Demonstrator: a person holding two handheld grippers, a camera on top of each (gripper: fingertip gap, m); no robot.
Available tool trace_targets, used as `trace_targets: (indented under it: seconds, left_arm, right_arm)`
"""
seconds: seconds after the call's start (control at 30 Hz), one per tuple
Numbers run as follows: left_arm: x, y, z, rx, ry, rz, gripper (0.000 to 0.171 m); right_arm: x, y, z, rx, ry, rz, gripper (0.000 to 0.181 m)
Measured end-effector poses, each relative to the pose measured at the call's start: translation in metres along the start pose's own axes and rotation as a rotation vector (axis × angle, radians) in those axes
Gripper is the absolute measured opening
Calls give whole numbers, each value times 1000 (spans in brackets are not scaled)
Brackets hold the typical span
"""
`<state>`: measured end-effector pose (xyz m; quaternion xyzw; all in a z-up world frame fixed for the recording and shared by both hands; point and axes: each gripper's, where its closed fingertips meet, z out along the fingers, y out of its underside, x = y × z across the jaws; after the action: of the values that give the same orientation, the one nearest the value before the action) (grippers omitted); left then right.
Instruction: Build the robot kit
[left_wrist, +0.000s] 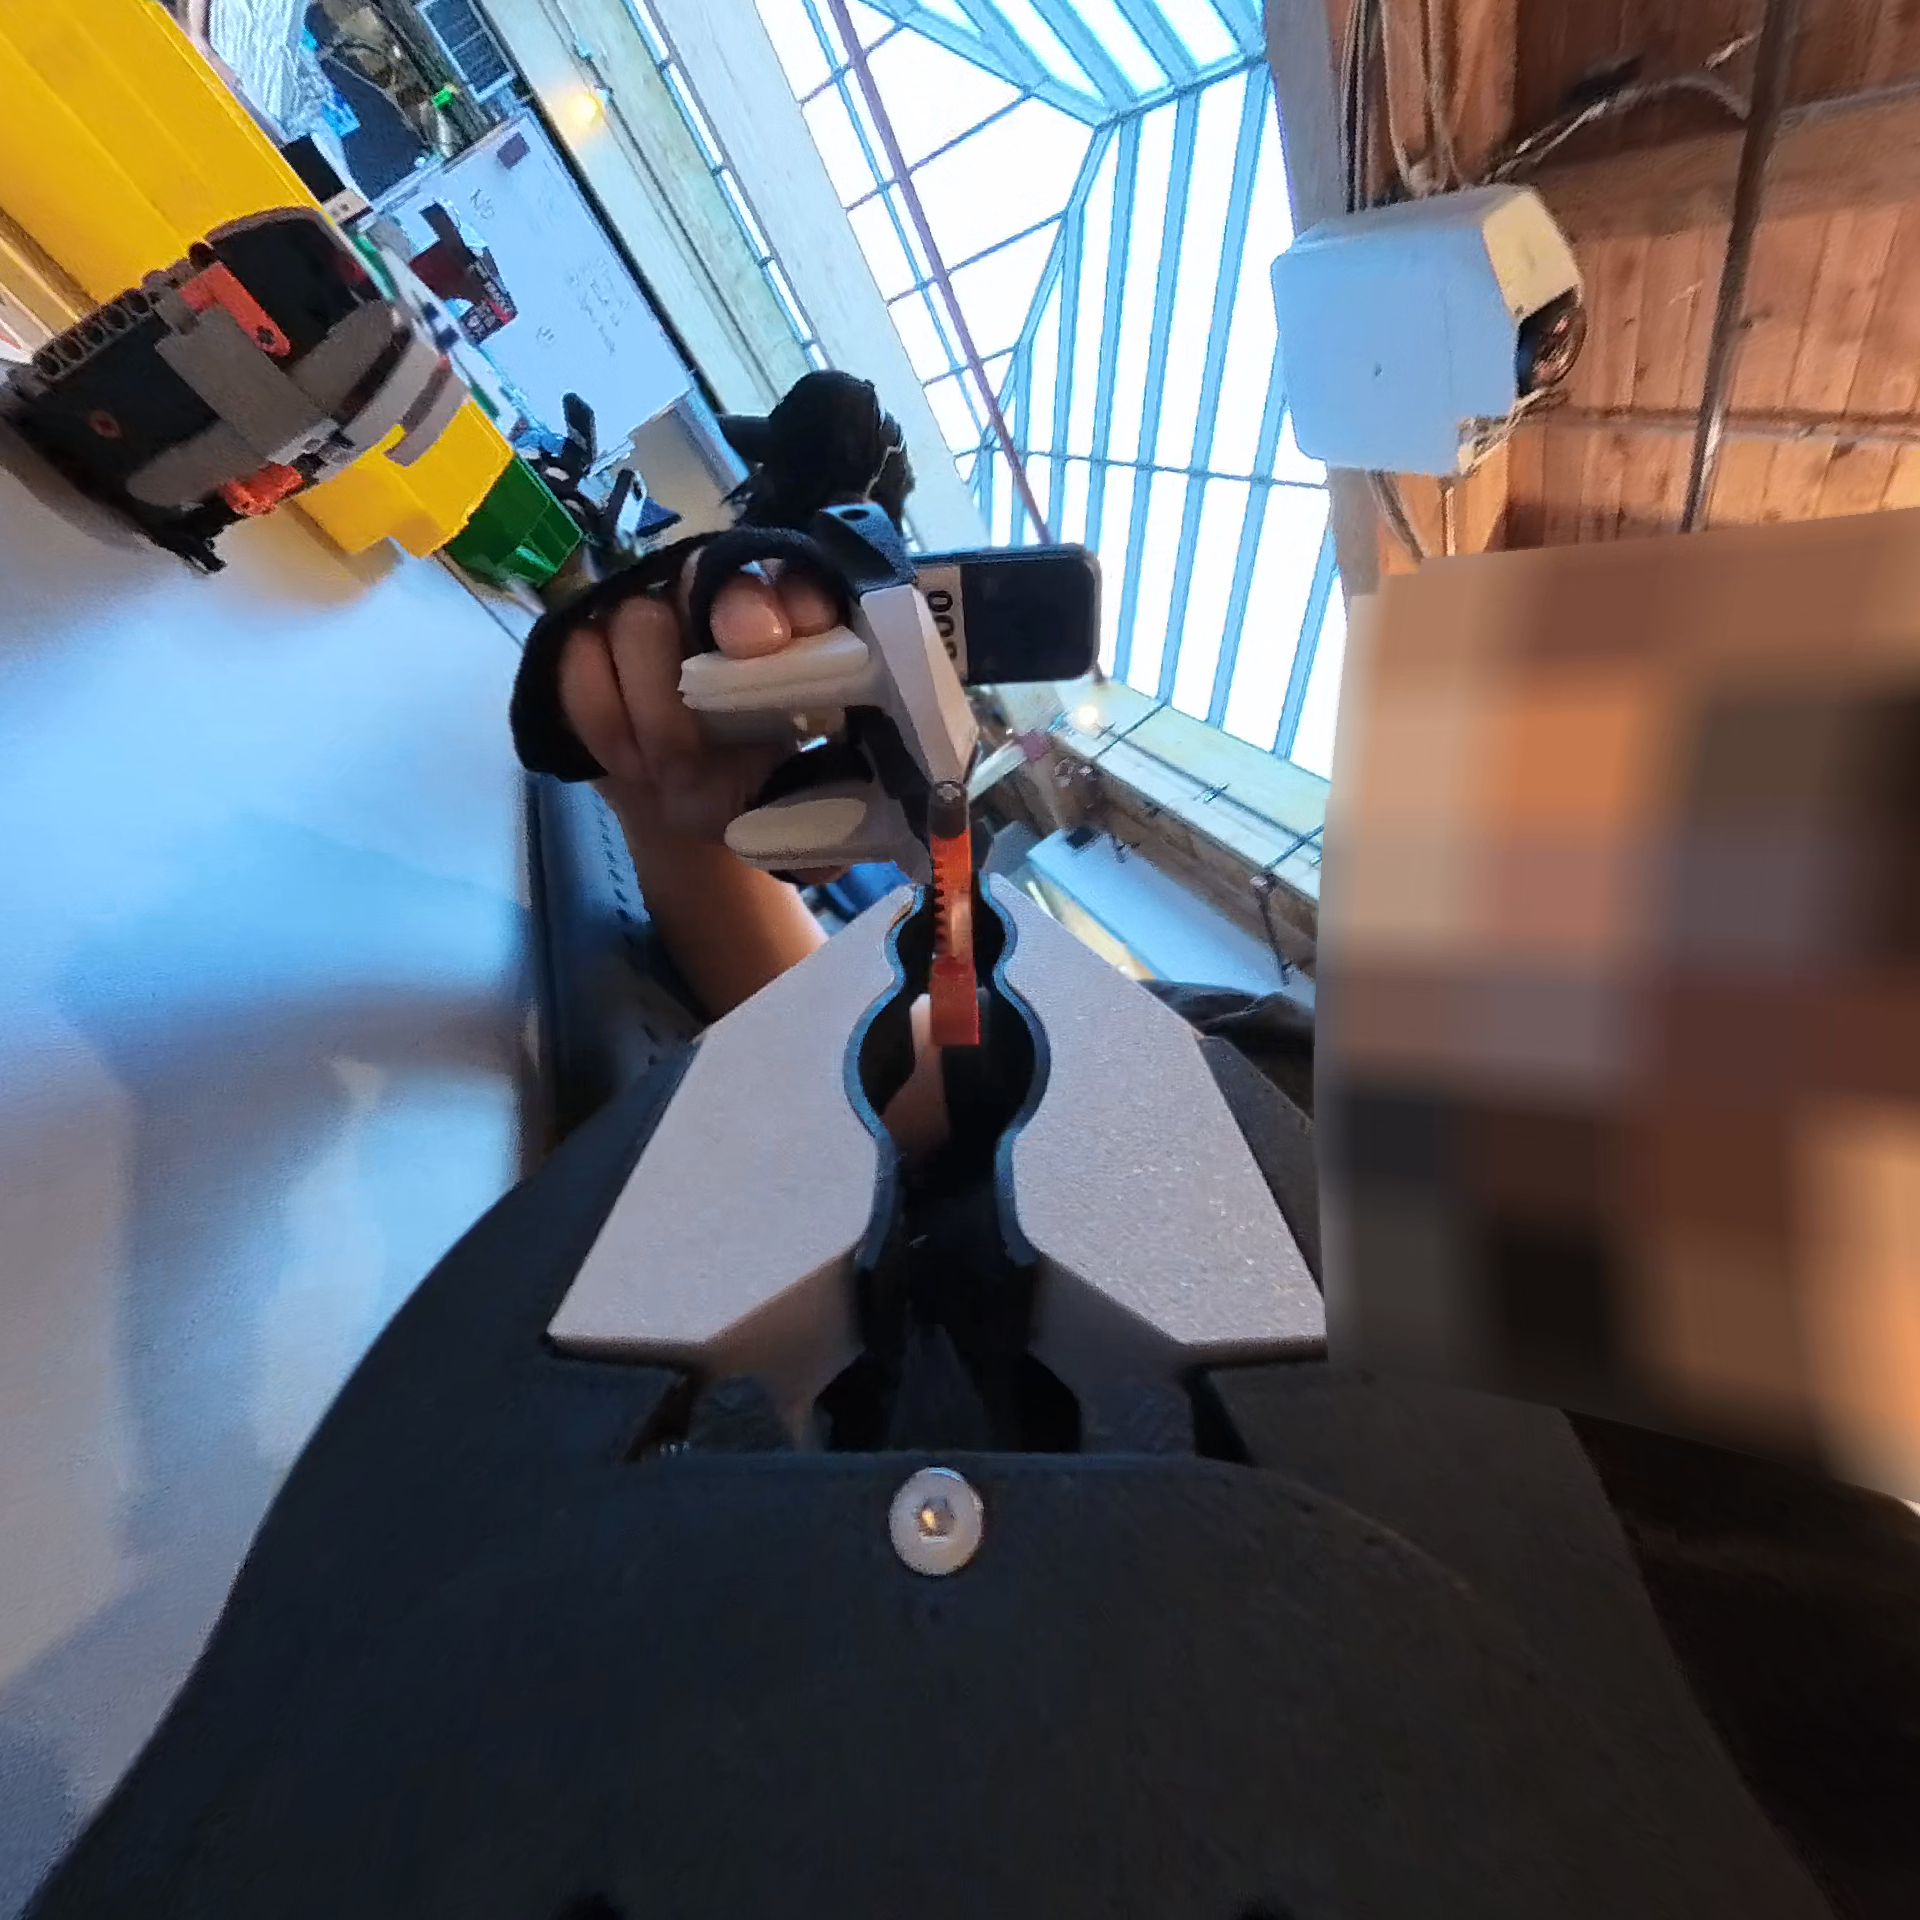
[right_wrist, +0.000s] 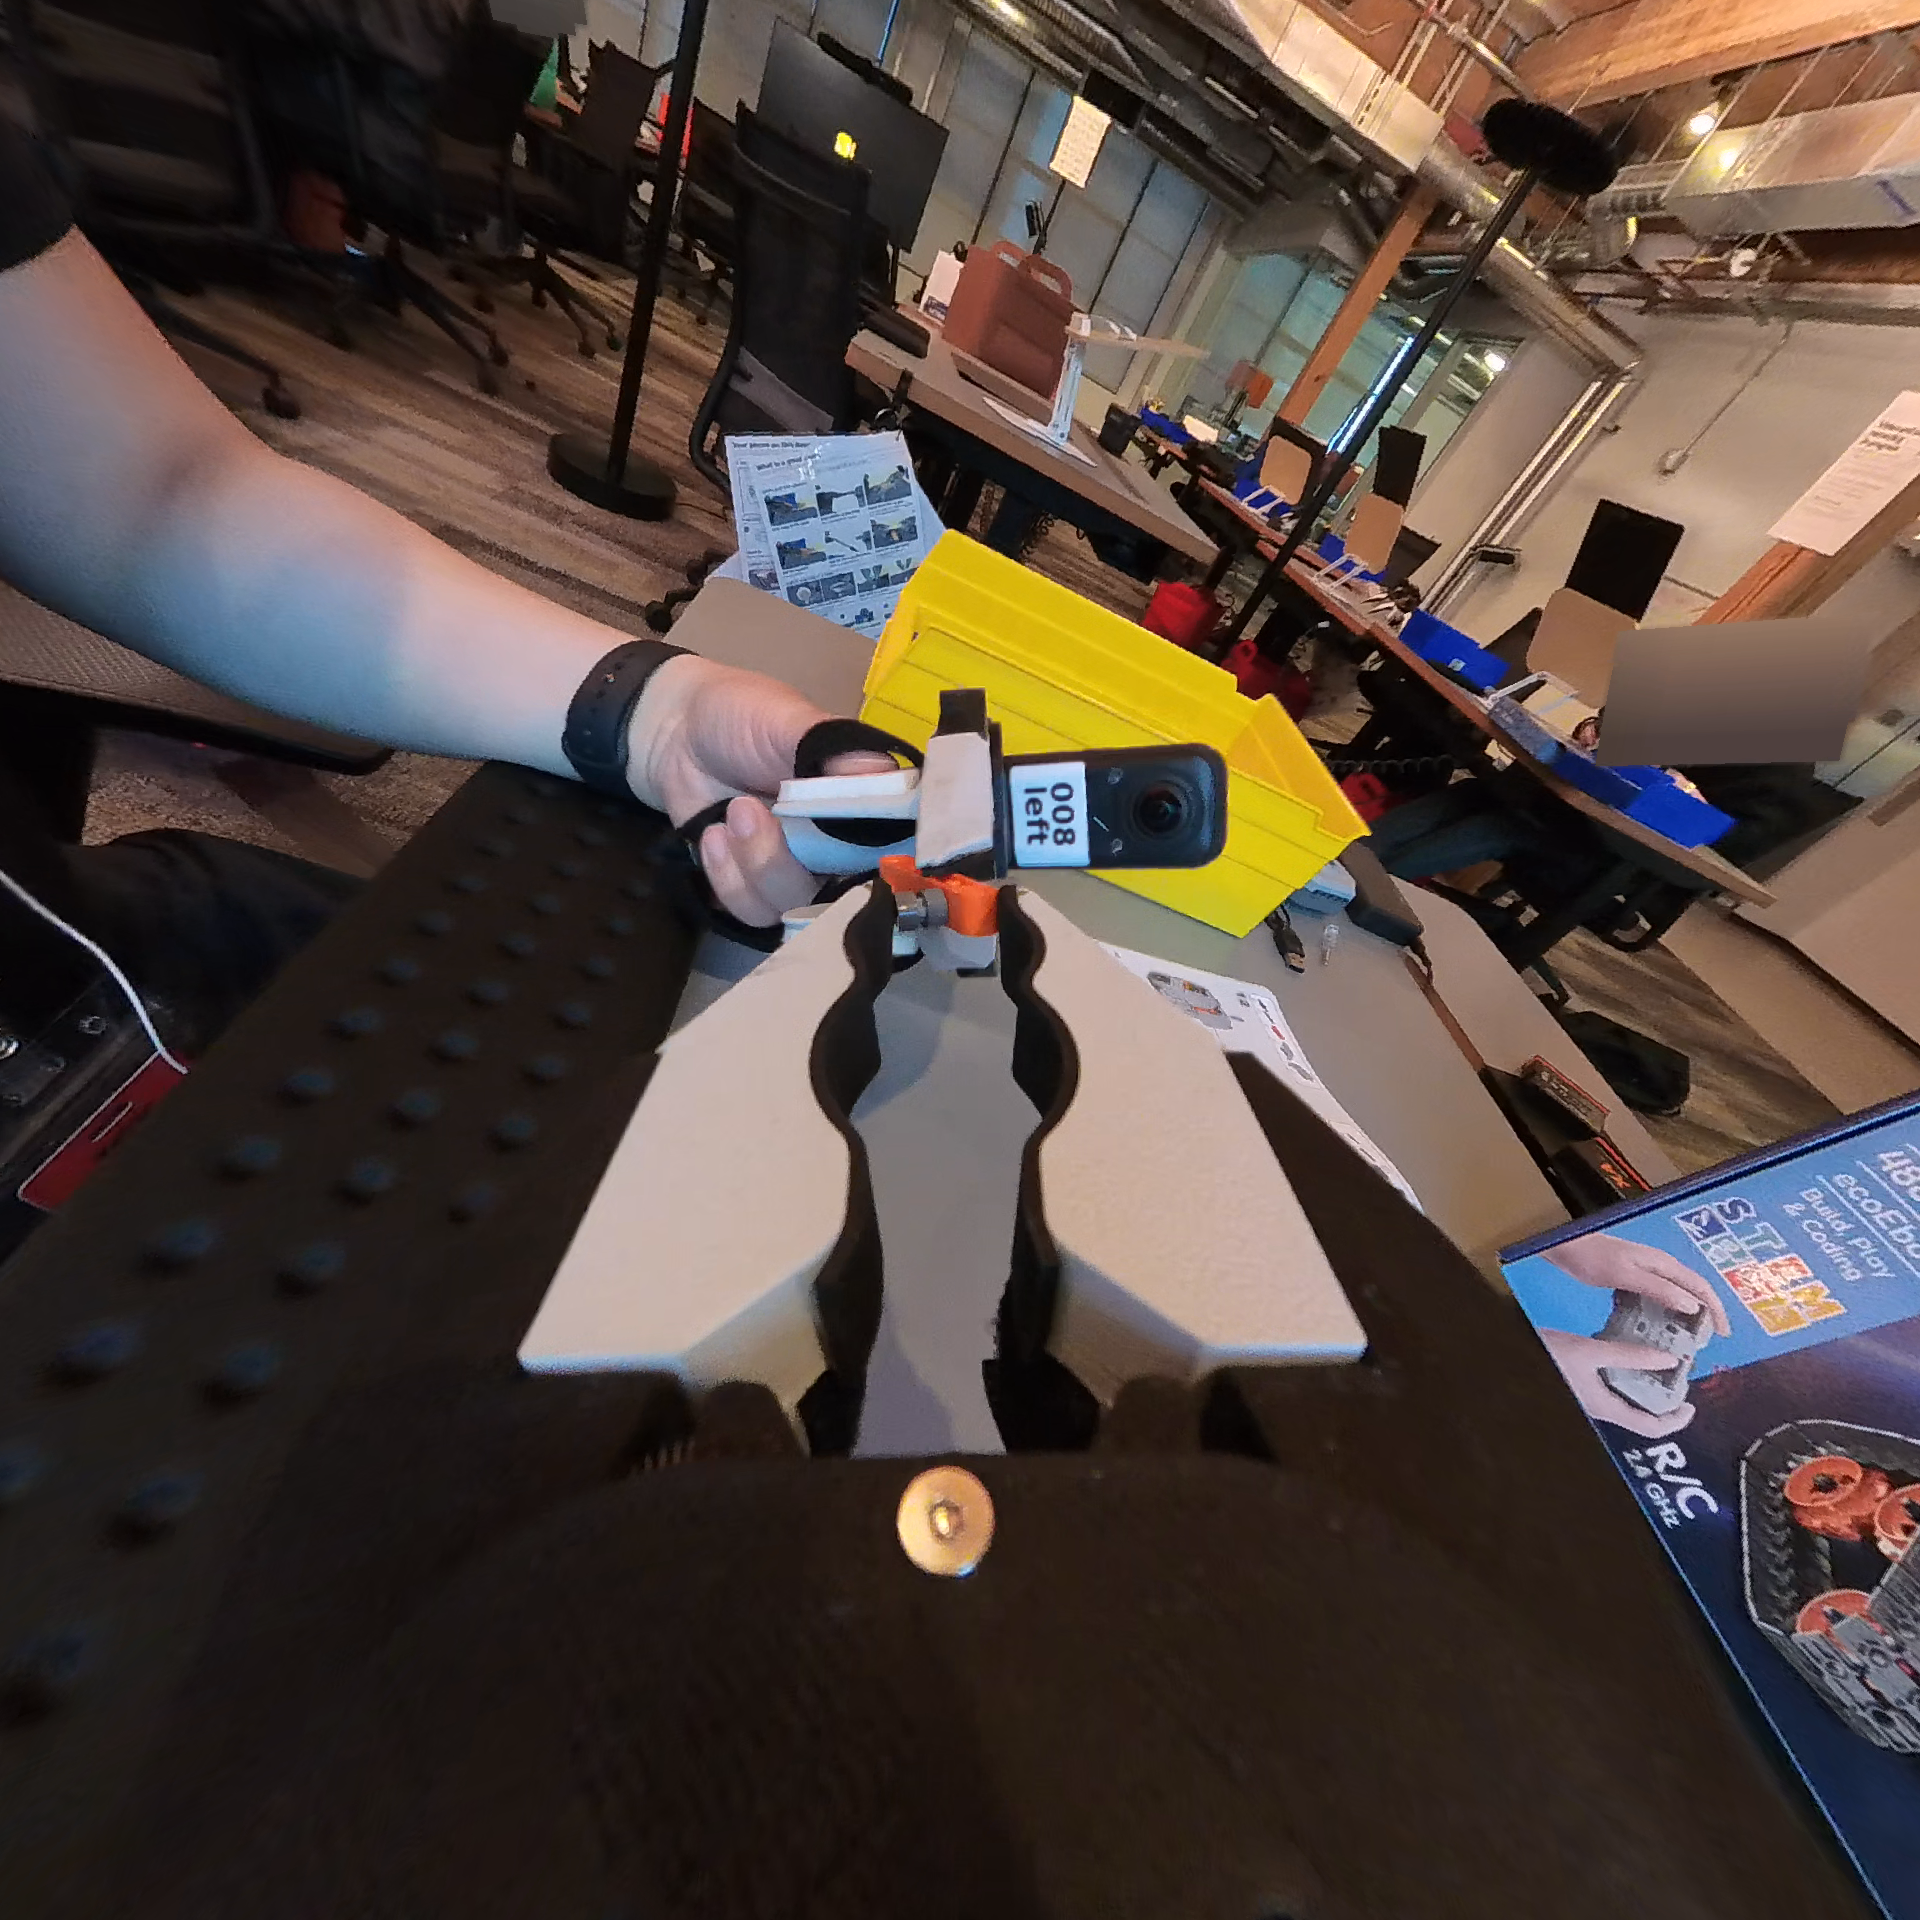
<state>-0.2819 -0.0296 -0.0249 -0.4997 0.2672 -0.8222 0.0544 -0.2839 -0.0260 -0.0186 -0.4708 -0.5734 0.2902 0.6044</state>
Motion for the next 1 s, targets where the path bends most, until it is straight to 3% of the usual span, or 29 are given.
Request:
trace_targets:
  seconds: [0.03,0.1,0.23,0.37,0.47,0.53,1.0]
  left_arm:
    - [0,2,0,-13,-12,14,3]
    - [-3,5,0,-37,-24,-7,3]
    - [-16,17,2,-105,-79,-57,3]
    - [-21,26,4,-169,-114,-38,3]
    - [-23,29,4,-192,-138,-19,3]
    - [-26,30,4,-196,-147,-35,3]
    - [-35,35,4,-228,-195,-39,3]
  right_arm:
    - [0,0,0,1,9,-2,20]
    - [4,1,0,-17,49,-17,37]
    - [-7,10,2,-94,-16,-44,41]
    - [-24,27,3,-198,-110,3,29]
    - [-27,36,1,-252,-110,8,32]
    - [-29,39,0,-271,-111,-15,25]
    - [-33,51,0,-339,-102,9,24]
